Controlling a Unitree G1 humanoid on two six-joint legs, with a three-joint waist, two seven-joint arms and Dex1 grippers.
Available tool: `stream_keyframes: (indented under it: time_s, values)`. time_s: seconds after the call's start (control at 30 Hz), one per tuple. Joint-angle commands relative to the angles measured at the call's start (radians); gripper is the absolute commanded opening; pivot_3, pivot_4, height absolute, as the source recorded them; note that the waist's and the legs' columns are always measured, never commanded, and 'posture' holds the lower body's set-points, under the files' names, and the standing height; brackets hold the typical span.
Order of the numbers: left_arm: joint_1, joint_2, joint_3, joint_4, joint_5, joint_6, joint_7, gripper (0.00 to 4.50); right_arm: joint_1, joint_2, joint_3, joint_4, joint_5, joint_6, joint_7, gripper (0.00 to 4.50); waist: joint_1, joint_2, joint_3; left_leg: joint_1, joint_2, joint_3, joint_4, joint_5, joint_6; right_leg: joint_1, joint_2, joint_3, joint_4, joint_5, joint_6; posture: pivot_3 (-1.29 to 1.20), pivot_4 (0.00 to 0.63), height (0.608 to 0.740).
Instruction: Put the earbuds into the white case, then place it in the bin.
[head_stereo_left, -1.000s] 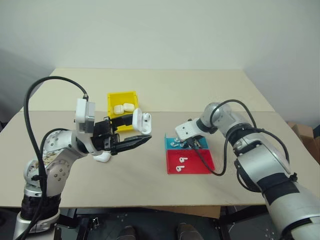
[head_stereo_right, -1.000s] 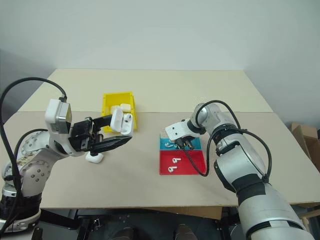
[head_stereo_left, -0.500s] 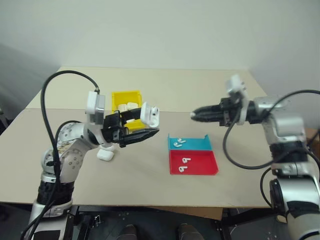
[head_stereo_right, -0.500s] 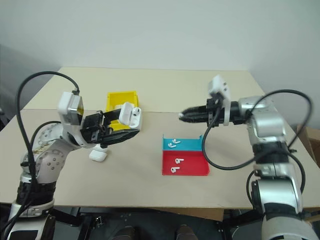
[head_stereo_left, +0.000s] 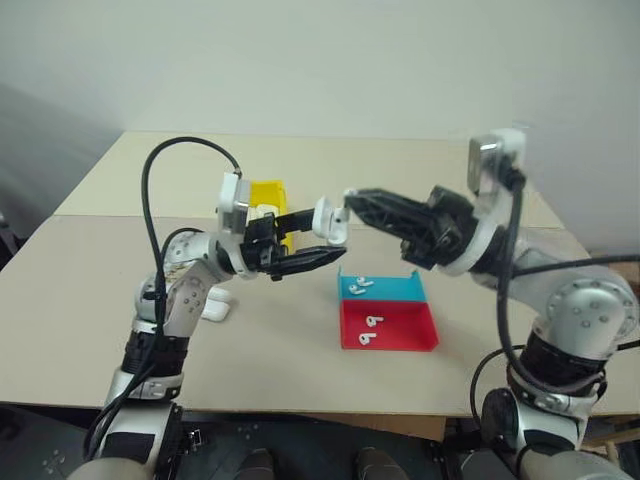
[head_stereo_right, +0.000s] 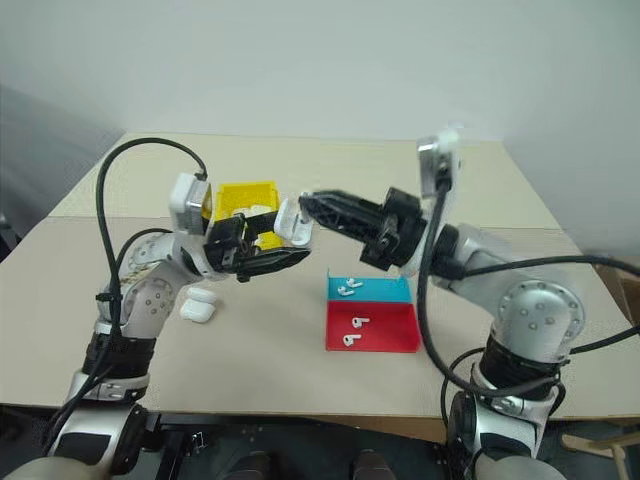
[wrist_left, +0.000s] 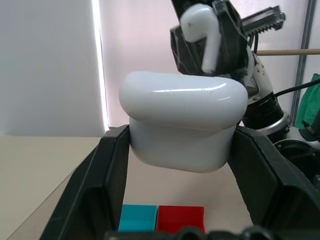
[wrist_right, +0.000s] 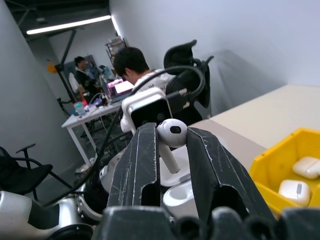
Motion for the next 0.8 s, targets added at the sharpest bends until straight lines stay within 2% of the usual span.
stream_keyframes:
  time_s: [0.03, 0.53, 0.8]
  values:
    - [-0.027, -0.003, 0.008, -0.011, 0.003, -0.023, -0.016, 2.77, 0.005, -0.024, 0.024, -0.044, 0.043, -0.047, -0.032, 0.63, -0.002, 0.000, 0.000, 0.000, 0.000, 0.000, 0.000, 0.000, 0.000, 0.000, 0.000, 0.000, 0.000, 0.000, 0.000, 0.00, 0.150, 0.740]
    - [-0.003, 0.000, 0.027, -0.043, 0.006, -0.016, -0.005, 2.77, 0.080, -0.142, 0.163, -0.067, -0.004, -0.164, -0.005, 0.63, -0.001, 0.000, 0.000, 0.000, 0.000, 0.000, 0.000, 0.000, 0.000, 0.000, 0.000, 0.000, 0.000, 0.000, 0.000, 0.00, 0.150, 0.740]
    - [0.002, 0.003, 0.028, -0.058, 0.001, -0.014, -0.001, 2.77, 0.084, -0.153, 0.184, -0.051, -0.009, -0.214, -0.007, 0.63, 0.000, 0.000, 0.000, 0.000, 0.000, 0.000, 0.000, 0.000, 0.000, 0.000, 0.000, 0.000, 0.000, 0.000, 0.000, 0.00, 0.150, 0.740]
